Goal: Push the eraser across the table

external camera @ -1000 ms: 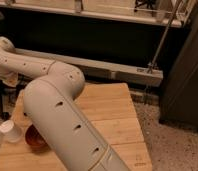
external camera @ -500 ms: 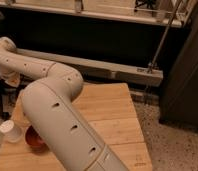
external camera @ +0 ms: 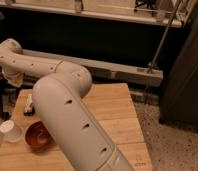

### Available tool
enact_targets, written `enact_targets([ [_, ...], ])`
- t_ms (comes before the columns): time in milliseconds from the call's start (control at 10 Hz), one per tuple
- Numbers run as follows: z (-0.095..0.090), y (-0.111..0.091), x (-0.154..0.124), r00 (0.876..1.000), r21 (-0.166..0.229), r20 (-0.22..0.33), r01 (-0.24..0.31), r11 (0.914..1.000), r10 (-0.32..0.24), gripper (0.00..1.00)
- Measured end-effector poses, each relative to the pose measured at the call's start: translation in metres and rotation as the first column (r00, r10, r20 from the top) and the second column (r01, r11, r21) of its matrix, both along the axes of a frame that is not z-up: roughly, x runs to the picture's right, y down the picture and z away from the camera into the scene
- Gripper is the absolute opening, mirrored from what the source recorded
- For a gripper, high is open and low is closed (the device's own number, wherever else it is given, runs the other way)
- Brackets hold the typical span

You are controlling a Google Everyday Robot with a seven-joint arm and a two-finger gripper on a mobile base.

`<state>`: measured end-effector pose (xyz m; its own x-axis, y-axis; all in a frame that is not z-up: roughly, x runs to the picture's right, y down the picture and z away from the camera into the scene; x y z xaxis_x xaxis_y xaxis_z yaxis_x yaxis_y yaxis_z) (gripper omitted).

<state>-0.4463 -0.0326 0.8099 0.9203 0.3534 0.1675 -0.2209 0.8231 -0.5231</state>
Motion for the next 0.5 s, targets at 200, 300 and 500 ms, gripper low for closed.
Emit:
enact_targets([
  [200,0.005,0.013,0.012,0.992,-0.001,0.049,-0.114,0.9935,0.114,0.76],
  [300,0.007,0.017,0.014,0.987,0.001,0.074,-0.140,0.9901,0.140,0.68],
  [500,0.016,0.013,0.017,0.981,0.033,0.113,-0.162,0.9862,0.158,0.48],
])
